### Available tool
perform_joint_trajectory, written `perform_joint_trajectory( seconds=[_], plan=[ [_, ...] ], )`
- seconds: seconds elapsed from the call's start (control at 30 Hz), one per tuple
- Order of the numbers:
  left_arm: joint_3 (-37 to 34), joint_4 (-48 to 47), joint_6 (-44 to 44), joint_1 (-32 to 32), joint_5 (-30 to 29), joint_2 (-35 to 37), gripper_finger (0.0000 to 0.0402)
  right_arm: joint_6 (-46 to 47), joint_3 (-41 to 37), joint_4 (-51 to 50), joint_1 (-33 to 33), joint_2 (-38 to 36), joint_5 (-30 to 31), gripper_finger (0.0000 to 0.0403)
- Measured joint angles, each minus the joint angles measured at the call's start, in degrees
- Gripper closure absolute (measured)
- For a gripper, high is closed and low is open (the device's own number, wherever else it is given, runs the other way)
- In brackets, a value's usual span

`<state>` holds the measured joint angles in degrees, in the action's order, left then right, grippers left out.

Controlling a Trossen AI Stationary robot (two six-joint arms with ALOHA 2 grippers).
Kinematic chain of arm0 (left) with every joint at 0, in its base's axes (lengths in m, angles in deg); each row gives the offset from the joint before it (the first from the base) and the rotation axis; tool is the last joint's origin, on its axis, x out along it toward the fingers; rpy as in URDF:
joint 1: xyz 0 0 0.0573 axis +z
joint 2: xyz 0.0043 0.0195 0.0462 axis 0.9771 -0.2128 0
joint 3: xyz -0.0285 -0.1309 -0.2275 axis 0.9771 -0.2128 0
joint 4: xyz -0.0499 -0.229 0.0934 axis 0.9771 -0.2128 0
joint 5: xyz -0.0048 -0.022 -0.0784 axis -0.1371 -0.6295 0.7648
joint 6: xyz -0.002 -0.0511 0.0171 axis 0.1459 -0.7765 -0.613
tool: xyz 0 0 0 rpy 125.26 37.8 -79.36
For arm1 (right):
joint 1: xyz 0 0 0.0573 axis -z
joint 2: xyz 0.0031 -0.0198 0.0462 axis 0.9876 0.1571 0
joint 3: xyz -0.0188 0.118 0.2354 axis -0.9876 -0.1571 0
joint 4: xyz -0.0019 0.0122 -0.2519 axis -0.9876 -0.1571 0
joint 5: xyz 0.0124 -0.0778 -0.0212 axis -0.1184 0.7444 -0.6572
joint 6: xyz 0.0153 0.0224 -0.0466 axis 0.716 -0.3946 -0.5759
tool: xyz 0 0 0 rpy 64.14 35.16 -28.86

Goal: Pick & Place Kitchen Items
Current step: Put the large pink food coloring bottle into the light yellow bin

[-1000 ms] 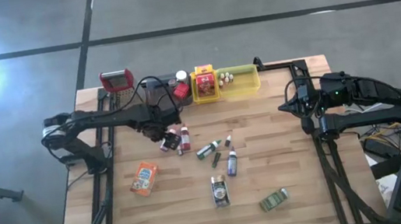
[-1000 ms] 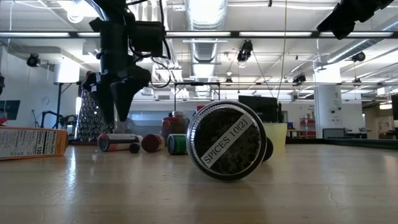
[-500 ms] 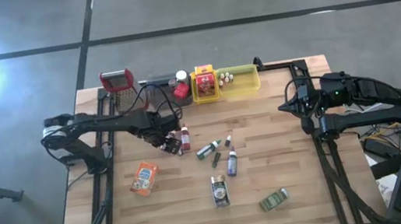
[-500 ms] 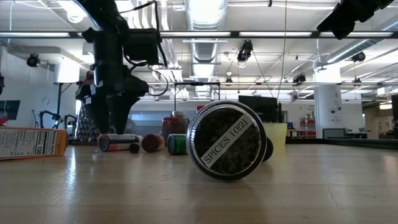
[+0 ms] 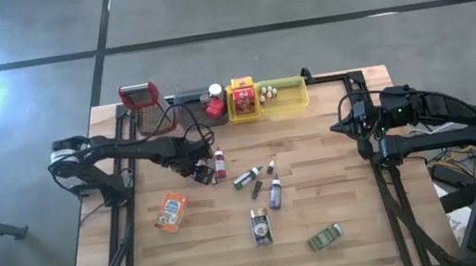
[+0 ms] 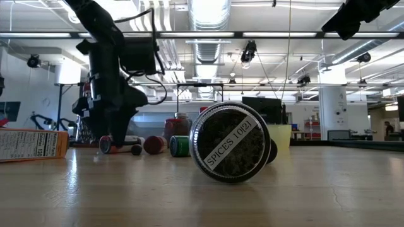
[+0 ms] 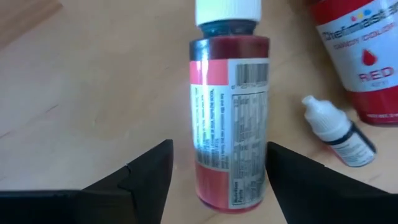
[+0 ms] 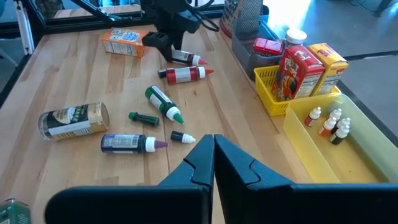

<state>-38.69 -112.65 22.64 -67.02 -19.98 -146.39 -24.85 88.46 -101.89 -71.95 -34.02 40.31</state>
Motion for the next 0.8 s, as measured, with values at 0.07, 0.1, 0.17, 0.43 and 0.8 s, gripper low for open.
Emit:
perform_joint_trajectory(
  seconds=[0.07,0.1,0.17,0.43,0.8],
  plan=[
    [-0.50,0.25,-0.21,0.00,-0.09,0.00,0.0158,0.04,0.00,-0.02,0.00,0.00,-0.01,0.0394],
    [-0.78,0.28,-0.34,0.00,-0.24,0.00,0.0163,0.01,0.00,-0.01,0.00,0.00,0.01,0.0394],
    [-1.28,0.34,-0.51,0.00,-0.89,0.00,0.0175,-0.18,0.00,-0.02,0.00,0.00,0.01,0.0394],
    [-1.20,0.96,2.36,0.00,-1.78,0.00,0.0229,-0.22,0.00,0.00,0.00,0.00,-0.02,0.0394],
    [-1.08,0.26,4.95,0.00,-0.56,0.12,0.0239,0.04,0.00,0.01,0.00,0.00,0.00,0.0394]
  ],
)
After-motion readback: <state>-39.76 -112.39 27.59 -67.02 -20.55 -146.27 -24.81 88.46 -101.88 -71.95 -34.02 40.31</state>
